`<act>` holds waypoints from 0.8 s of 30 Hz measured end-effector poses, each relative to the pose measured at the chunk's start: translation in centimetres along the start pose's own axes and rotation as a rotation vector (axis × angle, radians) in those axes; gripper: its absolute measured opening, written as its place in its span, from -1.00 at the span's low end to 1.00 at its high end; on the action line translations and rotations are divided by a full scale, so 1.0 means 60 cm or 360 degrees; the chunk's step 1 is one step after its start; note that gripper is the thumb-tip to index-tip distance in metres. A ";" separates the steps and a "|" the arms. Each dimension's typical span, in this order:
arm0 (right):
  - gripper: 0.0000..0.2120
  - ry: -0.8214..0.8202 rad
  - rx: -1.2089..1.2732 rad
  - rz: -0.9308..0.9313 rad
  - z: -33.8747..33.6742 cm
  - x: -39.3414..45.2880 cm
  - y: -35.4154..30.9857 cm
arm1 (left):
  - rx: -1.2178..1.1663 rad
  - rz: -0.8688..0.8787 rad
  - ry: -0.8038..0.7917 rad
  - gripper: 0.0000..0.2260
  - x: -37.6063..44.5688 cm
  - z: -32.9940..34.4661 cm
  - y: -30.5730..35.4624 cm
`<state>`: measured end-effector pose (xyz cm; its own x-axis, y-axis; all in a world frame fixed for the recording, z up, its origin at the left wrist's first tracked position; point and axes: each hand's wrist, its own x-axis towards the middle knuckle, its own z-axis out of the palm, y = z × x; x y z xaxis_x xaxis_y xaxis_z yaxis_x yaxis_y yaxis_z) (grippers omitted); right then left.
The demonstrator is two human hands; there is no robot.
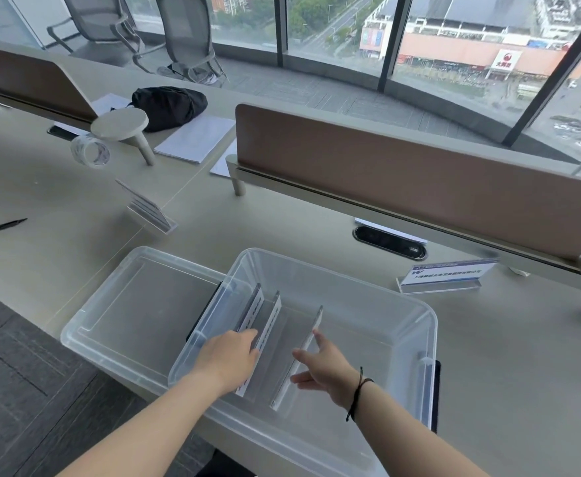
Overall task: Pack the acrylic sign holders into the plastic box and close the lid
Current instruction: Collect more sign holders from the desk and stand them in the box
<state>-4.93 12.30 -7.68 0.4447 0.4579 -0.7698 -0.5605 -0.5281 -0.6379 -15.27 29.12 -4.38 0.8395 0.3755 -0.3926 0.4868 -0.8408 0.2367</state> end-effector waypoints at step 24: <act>-0.32 0.0002 -0.0214 -0.0088 0.054 0.037 -0.030 | 0.0033 -0.0013 0.0010 -0.58 0.009 0.005 0.000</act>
<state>-5.20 16.56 -8.15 0.4731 0.4882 -0.7334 -0.4366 -0.5931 -0.6765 -14.88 29.19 -4.87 0.8371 0.3847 -0.3890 0.4886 -0.8456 0.2151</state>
